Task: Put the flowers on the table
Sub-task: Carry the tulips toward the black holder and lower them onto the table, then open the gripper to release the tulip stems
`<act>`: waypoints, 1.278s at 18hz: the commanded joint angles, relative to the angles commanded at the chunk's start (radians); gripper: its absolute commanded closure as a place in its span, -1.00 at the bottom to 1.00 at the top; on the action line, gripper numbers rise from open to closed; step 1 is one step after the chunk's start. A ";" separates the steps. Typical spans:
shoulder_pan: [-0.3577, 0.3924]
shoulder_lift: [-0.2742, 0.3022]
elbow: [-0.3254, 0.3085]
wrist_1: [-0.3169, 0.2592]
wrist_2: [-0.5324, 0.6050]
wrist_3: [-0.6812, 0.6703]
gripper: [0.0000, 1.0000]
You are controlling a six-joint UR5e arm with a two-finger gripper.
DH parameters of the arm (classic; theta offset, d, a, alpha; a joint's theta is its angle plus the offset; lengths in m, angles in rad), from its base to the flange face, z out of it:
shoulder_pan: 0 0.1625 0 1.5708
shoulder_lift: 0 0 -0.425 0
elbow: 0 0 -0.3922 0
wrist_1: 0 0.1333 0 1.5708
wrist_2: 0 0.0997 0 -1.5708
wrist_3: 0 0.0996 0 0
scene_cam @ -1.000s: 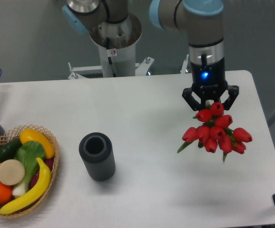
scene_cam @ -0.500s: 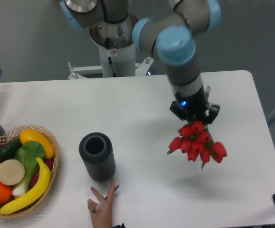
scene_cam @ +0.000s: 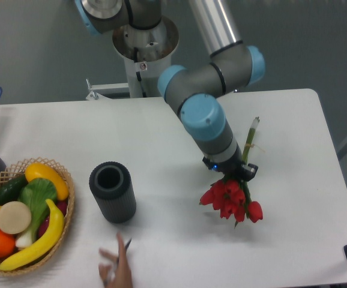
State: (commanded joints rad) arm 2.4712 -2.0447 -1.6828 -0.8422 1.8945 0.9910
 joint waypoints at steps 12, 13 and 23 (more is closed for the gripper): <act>0.012 -0.002 0.009 0.008 -0.052 0.002 -0.57; 0.014 0.001 0.009 0.008 -0.057 0.002 -0.86; 0.123 0.175 0.051 0.006 -0.383 0.001 -1.00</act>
State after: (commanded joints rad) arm 2.5938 -1.8701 -1.6322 -0.8360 1.5113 0.9924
